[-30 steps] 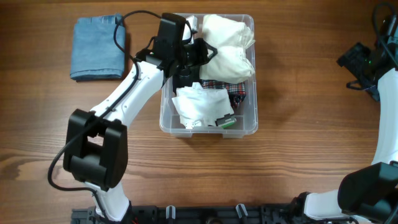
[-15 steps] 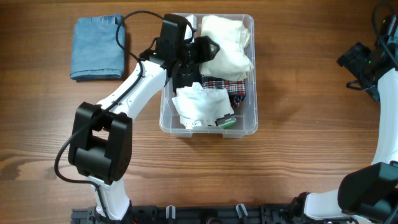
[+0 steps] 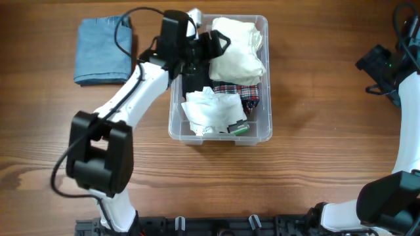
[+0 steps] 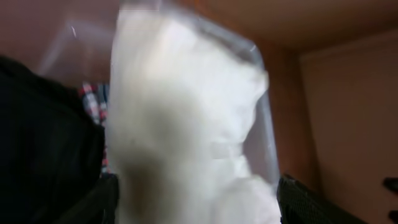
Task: Pack container
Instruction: 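Lower the cream cloth into the bin's back right and press down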
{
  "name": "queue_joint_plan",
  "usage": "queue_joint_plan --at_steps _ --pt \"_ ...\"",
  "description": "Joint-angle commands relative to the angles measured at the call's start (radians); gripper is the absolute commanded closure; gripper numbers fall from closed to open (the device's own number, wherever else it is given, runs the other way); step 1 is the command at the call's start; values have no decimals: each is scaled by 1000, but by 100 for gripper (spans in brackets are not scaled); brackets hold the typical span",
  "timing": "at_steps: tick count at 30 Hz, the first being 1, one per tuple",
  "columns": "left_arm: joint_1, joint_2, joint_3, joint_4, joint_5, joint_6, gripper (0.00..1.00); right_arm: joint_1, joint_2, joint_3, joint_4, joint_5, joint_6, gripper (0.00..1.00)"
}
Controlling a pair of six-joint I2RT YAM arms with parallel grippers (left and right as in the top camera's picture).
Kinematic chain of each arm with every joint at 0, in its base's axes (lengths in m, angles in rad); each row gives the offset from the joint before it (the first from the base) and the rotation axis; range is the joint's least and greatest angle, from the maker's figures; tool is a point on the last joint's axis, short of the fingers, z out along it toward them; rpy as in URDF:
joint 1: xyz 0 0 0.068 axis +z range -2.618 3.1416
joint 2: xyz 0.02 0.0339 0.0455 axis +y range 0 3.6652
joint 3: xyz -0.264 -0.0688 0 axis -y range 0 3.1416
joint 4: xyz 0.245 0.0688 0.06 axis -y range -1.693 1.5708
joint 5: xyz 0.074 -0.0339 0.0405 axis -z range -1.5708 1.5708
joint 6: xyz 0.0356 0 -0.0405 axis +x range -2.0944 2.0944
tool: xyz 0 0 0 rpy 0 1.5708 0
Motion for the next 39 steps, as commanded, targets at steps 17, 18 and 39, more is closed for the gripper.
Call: queue_joint_plan --at_steps 17,18,39 --pt "-140 -74 32 8 -304 9 96 0 5 -2 3 6 13 0" --pt "-150 -62 32 6 -304 9 96 0 5 -2 3 6 13 0" --pt "-211 56 32 -197 -388 9 96 0 5 -2 3 6 13 0"
